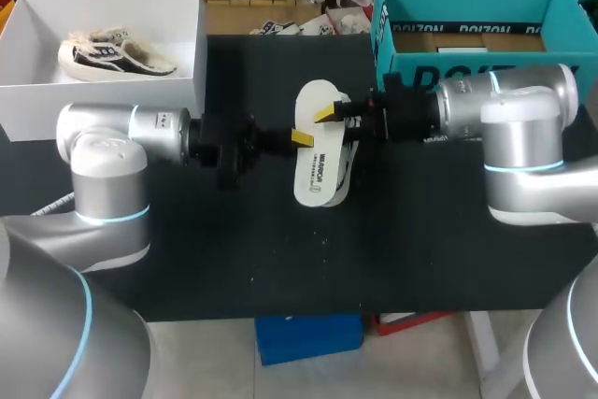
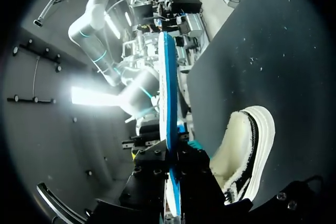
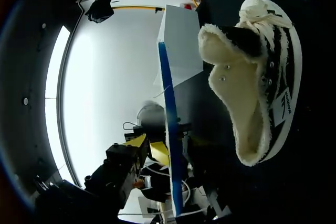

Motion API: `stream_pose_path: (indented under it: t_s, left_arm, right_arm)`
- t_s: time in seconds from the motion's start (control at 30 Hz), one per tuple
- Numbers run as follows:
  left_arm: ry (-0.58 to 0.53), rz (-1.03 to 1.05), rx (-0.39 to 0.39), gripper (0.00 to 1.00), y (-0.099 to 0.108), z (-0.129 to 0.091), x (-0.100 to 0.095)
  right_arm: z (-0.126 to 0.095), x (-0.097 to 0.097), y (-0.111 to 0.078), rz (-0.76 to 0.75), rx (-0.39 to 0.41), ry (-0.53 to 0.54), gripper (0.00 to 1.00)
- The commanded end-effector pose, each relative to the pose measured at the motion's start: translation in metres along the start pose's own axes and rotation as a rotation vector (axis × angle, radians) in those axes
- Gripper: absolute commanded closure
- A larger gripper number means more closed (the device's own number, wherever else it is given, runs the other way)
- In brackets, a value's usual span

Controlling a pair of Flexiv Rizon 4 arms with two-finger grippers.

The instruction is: Take the shoe out of the shoebox, open the shoe tongue, remove and reinsert the insole, then place the shoe into the shoebox

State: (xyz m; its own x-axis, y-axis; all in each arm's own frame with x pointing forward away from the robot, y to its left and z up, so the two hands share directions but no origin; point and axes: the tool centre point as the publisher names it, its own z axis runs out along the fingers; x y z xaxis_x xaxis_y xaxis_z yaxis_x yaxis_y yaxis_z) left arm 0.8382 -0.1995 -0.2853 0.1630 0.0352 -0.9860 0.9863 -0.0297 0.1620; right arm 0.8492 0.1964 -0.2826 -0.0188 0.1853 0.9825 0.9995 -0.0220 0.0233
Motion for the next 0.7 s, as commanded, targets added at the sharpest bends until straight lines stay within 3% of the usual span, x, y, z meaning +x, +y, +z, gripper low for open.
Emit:
stream_pose_path:
  t_s: [0.03,0.5,0.7]
  left_arm:
    - [0.055,-0.047,0.028,1.0,-0.009,-0.006,-0.002]
    - [0.25,-0.224,0.123,1.0,-0.051,-0.026,0.01]
    - [0.336,-0.253,0.114,1.0,-0.059,-0.036,0.01]
  right_arm:
    - [-0.013,0.002,-0.012,0.004,-0.042,-0.033,0.0]
    - [-0.067,-0.011,-0.03,0.04,-0.139,-0.162,0.0]
    - [-0.089,-0.013,-0.039,0.054,-0.176,-0.228,0.0]
